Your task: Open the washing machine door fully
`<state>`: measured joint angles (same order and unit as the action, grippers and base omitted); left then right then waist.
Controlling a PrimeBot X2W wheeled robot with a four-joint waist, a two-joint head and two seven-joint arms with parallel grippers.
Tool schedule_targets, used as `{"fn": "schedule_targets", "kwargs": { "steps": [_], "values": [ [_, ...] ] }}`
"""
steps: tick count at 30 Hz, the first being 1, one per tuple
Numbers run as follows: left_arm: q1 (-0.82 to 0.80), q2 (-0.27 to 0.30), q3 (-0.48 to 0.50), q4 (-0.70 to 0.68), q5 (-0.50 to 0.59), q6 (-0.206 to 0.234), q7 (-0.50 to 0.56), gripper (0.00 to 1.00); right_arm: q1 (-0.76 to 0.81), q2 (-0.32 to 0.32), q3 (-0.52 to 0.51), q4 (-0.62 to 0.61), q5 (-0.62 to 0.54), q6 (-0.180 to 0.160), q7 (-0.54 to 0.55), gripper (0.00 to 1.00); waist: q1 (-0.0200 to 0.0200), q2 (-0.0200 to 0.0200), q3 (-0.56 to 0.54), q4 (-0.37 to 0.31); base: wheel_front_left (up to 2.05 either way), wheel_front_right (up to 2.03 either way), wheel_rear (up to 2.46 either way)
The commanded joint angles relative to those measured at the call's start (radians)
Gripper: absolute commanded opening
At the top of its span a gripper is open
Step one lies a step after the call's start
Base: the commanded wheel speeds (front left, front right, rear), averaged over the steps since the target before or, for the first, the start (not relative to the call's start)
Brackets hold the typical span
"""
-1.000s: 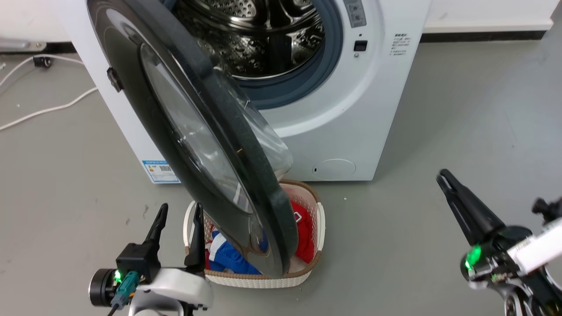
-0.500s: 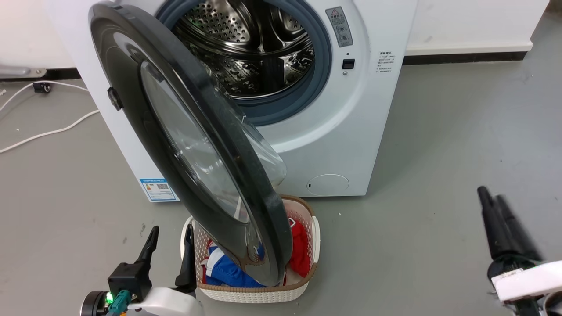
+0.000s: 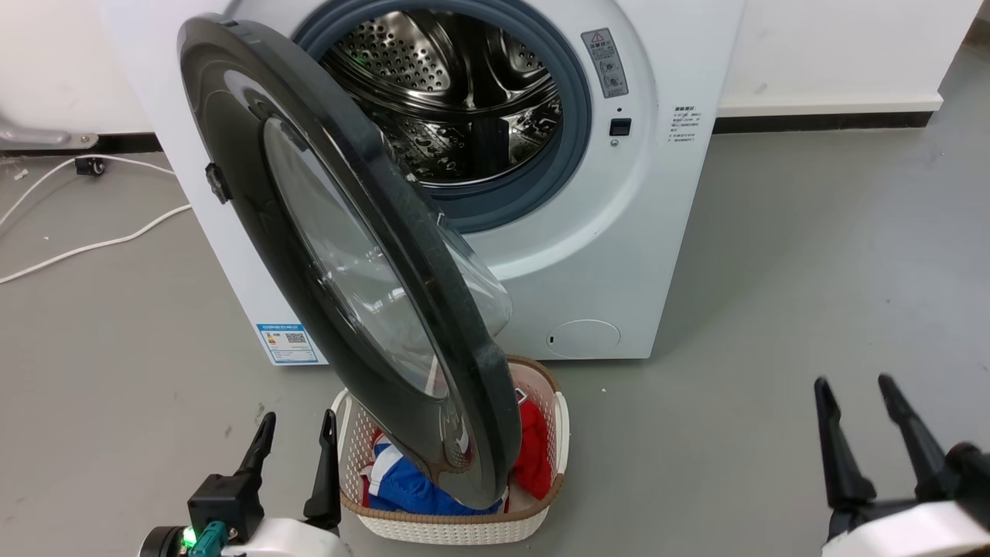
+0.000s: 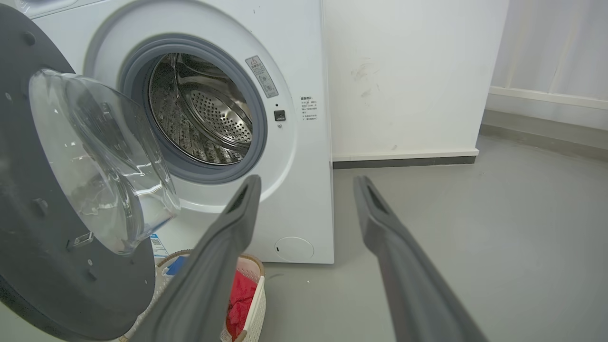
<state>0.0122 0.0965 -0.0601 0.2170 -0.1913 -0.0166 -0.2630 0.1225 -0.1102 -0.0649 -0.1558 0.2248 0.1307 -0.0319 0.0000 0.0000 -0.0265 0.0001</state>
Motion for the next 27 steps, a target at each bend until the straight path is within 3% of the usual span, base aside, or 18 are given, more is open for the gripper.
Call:
{"fn": "schedule_targets", "kwargs": {
  "steps": [1,11,27],
  "values": [
    [0.013,0.008,-0.001,0.004,-0.003,0.004,-0.003,1.0,0.035,0.013,0.0,0.012,-0.02,0.0,-0.01,1.0,0.0,0.0,-0.006,0.004,0.0,0.0,0.0],
    [0.029,0.024,-0.008,0.018,-0.006,0.0,0.003,1.0,0.068,0.033,0.006,0.049,-0.06,0.0,-0.02,1.0,0.0,0.0,-0.023,0.002,0.0,0.0,0.0],
    [0.011,0.029,-0.026,0.005,-0.013,0.013,0.016,1.0,0.02,0.005,0.03,0.092,-0.124,0.0,-0.03,1.0,0.0,0.0,-0.007,0.011,0.0,0.0,0.0]
  ]
}}
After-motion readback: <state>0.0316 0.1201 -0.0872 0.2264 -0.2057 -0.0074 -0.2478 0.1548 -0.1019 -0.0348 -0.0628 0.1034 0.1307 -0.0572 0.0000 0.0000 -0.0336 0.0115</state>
